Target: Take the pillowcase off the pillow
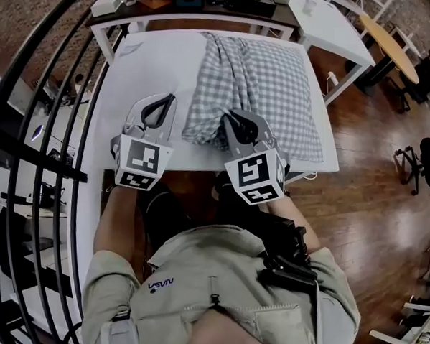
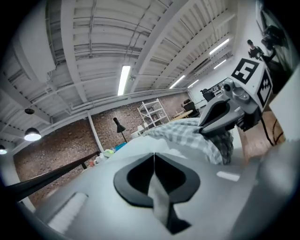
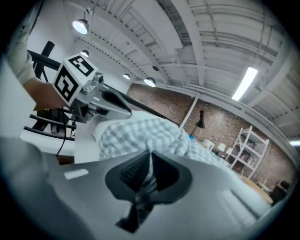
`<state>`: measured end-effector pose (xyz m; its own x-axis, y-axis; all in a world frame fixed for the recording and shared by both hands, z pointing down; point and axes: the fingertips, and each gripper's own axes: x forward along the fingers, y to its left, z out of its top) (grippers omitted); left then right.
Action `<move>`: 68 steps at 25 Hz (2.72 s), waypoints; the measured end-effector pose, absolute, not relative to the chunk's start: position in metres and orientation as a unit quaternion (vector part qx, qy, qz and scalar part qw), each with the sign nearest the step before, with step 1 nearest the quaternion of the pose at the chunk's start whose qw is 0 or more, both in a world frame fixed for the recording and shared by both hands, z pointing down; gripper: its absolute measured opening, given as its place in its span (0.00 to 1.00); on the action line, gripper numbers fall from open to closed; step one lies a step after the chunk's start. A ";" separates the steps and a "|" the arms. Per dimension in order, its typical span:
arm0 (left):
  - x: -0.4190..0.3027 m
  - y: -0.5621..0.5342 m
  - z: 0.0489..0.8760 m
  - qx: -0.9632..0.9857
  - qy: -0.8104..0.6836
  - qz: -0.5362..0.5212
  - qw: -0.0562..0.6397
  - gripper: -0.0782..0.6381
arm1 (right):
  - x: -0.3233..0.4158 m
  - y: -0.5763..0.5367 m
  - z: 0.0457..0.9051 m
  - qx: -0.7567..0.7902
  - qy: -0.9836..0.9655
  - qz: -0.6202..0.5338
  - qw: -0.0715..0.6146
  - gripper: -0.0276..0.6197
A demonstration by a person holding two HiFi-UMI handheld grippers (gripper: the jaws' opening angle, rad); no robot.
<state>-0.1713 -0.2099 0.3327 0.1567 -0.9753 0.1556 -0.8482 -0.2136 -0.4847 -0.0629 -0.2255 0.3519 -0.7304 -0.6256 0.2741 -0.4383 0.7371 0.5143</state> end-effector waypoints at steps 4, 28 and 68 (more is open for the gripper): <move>-0.176 -0.205 0.312 -0.743 0.628 -0.182 0.143 0.13 | -0.025 -0.257 0.342 0.347 -0.884 -0.215 0.228 0.07; -0.144 -0.224 0.251 -0.775 0.579 -0.153 0.203 0.24 | -0.007 -0.263 0.294 0.278 -0.945 -0.113 0.129 0.31; -0.184 -0.275 0.270 -0.749 0.628 -0.175 0.122 0.13 | -0.073 -0.460 0.294 0.363 -0.870 -0.116 0.314 0.08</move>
